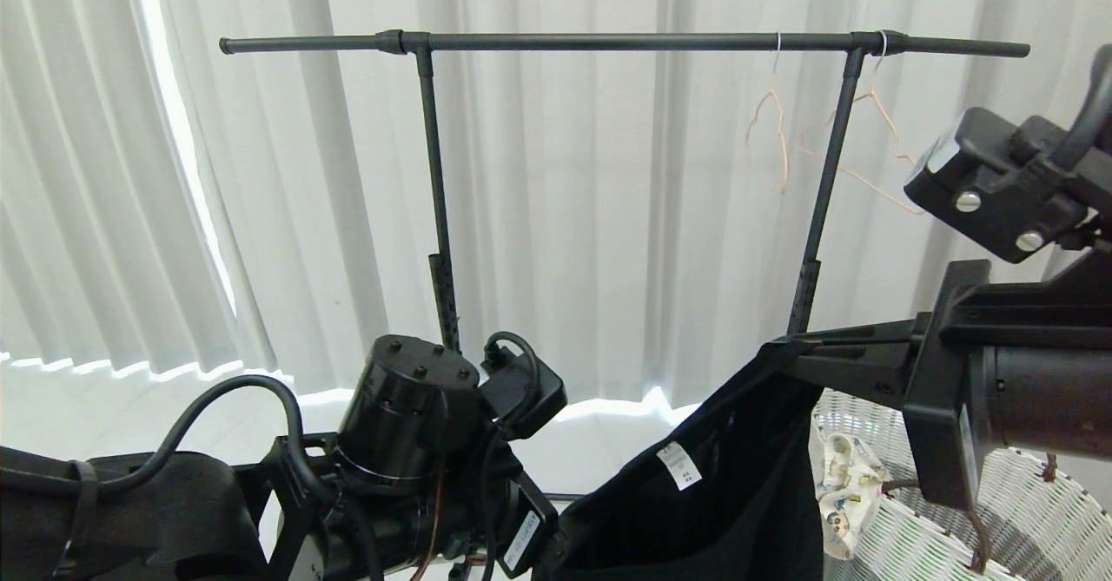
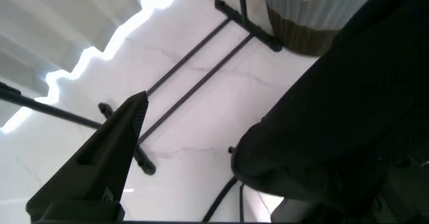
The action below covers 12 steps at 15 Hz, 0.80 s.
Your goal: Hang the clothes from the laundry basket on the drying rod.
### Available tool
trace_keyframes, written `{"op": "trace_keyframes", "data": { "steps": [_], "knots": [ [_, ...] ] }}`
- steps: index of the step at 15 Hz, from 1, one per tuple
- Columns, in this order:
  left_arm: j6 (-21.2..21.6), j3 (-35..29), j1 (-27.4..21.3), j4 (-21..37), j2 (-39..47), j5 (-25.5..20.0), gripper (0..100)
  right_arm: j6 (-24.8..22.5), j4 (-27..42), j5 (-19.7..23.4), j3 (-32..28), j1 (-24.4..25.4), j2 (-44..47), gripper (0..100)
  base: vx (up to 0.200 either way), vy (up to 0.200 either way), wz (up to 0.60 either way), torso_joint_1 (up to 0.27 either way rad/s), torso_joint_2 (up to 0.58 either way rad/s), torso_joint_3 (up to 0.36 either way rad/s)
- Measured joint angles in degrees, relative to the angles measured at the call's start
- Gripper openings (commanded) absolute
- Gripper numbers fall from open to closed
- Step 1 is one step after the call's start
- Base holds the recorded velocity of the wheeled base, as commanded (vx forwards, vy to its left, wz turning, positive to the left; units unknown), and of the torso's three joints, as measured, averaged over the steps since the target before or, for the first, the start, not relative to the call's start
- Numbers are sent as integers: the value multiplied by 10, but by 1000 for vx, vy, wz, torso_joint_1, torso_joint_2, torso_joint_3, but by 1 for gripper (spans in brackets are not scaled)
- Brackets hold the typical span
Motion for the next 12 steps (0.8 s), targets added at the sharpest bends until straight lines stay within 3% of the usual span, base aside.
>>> {"op": "trace_keyframes", "data": {
  "steps": [7, 12],
  "knots": [
    [5, 27, 0, -31, -30, -16, 100, -21, 0, 3, 4, -2, -4, 0, 0, 0, 0, 0, 0, 0],
    [5, 33, -1, -85, -37, -72, 100, -61, -1, 48, 3, -2, 1, 0, 0, 0, 0, 0, 0, 0]
  ]
}}
